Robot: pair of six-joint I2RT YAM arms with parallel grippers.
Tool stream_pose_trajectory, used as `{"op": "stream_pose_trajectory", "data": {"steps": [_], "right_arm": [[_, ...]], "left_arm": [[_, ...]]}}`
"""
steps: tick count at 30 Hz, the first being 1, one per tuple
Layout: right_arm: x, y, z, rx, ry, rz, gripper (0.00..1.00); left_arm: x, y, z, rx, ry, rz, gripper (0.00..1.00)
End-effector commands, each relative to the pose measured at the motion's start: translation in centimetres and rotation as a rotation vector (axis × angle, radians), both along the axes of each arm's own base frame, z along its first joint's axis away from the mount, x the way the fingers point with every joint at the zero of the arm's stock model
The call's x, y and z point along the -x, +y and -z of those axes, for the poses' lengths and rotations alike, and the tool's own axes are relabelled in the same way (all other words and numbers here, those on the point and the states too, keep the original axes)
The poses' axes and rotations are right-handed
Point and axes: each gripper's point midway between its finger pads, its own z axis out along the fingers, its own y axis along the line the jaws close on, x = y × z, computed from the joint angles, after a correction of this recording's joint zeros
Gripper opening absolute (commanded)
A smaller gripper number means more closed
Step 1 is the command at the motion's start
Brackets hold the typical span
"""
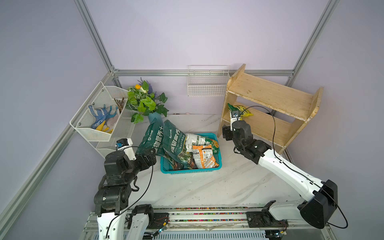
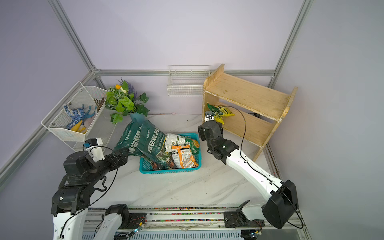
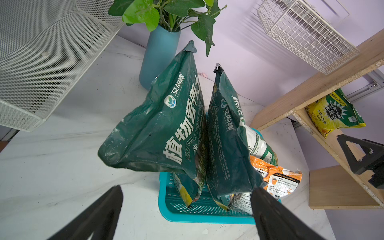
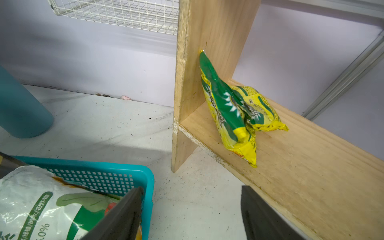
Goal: Take down the fertilizer bag from the shelf
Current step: Pick up the fertilizer bag from the shelf.
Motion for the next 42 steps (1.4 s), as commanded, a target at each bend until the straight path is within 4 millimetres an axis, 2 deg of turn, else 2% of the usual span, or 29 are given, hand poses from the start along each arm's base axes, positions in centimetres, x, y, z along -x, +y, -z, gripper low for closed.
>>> {"op": "stream_pose_trajectory", "data": {"steps": [1, 16, 18, 27, 28, 29, 32, 34, 35, 42], "right_arm": [[-0.1, -1.2, -2.7, -0.002, -0.059, 0.056, 0.81], [-4.3, -1.3, -2.4, 0.087, 0.000, 0.121, 0.82], [-5.2, -1.1, -1.5, 0.107, 0.021, 0.127, 0.82], [-7.4, -2.1, -0.4, 0.134, 0.064, 0.166, 0.80], [-7.6, -2.1, -0.3, 0.137, 0.067, 0.166, 0.78], [-7.7, -2.1, -0.4, 0.142, 0.068, 0.166, 0.69], [-8.1, -1.9, -0.5, 0.149, 0.074, 0.157, 0.29], [-8.1, -1.7, -0.7, 0.146, 0.071, 0.150, 0.06], [-8.0, -1.7, -0.9, 0.140, 0.069, 0.145, 0.00], [-6.7, -2.1, -2.4, 0.094, 0.020, 0.131, 0.00]], "left_arm": [[-0.3, 0.1, 1.4, 0.010, 0.021, -0.002, 1.00], [-0.3, 0.1, 1.4, 0.010, 0.020, -0.002, 1.00], [-0.3, 0.0, 1.4, 0.010, 0.020, -0.001, 1.00], [-0.3, 0.0, 1.4, 0.011, 0.020, 0.000, 1.00], [-0.3, 0.0, 1.4, 0.011, 0.020, -0.001, 1.00], [-0.3, 0.0, 1.4, 0.011, 0.020, 0.000, 1.00], [-0.3, 0.0, 1.4, 0.011, 0.020, -0.001, 1.00], [-0.4, 0.1, 1.4, 0.011, 0.020, -0.002, 1.00], [-0.4, 0.1, 1.4, 0.011, 0.022, -0.002, 1.00], [-0.4, 0.1, 1.4, 0.011, 0.021, -0.002, 1.00]]}}
